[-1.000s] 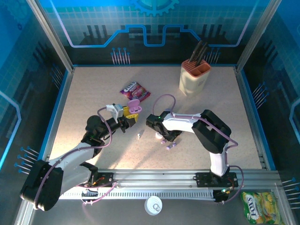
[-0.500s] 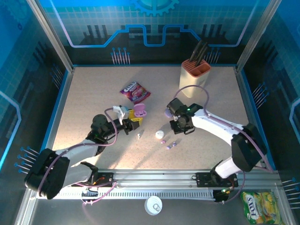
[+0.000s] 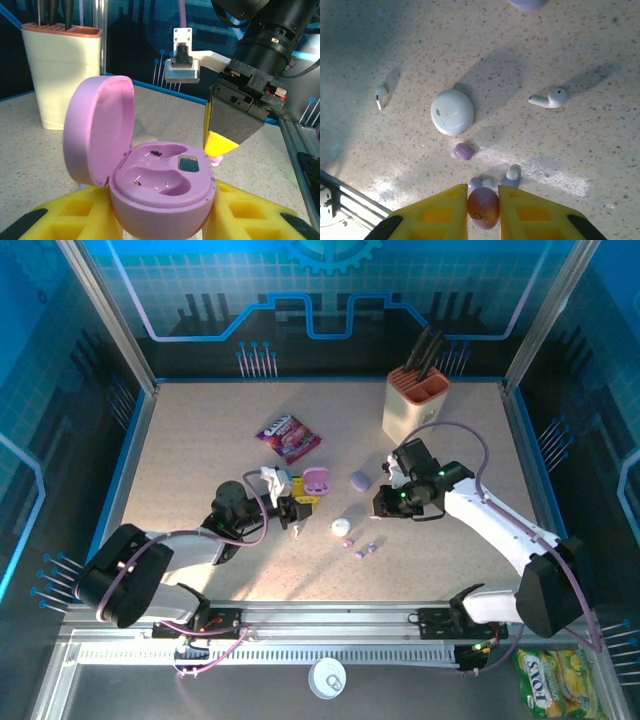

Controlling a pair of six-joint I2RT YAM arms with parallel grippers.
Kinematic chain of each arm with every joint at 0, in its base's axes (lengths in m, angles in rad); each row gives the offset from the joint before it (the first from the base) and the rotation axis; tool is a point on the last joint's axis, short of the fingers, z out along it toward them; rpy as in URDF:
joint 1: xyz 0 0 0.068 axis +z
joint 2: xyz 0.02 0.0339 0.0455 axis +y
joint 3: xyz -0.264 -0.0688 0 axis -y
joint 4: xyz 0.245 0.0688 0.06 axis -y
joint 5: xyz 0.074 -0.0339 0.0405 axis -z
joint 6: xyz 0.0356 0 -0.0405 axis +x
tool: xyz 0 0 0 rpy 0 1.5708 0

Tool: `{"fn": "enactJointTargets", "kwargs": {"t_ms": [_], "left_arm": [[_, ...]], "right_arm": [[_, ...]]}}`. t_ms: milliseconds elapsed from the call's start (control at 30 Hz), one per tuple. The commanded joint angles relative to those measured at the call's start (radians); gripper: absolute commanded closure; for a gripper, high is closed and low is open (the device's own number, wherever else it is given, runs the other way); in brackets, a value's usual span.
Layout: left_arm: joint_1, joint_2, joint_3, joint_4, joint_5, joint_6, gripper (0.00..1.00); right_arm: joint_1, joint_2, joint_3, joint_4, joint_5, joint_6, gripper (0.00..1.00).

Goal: Insert wireless bluetooth earbuds into charging case

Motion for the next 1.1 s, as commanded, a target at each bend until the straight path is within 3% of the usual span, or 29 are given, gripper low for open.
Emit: {"fn": "enactJointTargets", "kwargs": {"t_ms": [0, 267, 433, 1067], "left_arm": [[-0.023, 0.020, 0.045, 0.063, 0.049, 0.031, 0.61], [-0.065, 0.023, 0.083, -0.057, 0.070, 0.090, 0.60], [-0.078, 0.024, 0.108, -0.096, 0.095, 0.104, 0.61], [-0.091, 0.018, 0.115, -0.079, 0.137, 0.088, 0.62]], "right_arm": [[-0.009, -0.033, 0.033, -0.006, -0.052, 0.019, 0.80], [0.013, -0.072, 0.102, -0.022, -0.091, -0.010, 0.80], [0.094, -0.076, 0.195, -0.032, -0.102, -0.058, 0.80], [0.195, -0.028, 0.279, 0.054, -0.143, -0.092, 0.81]]}}
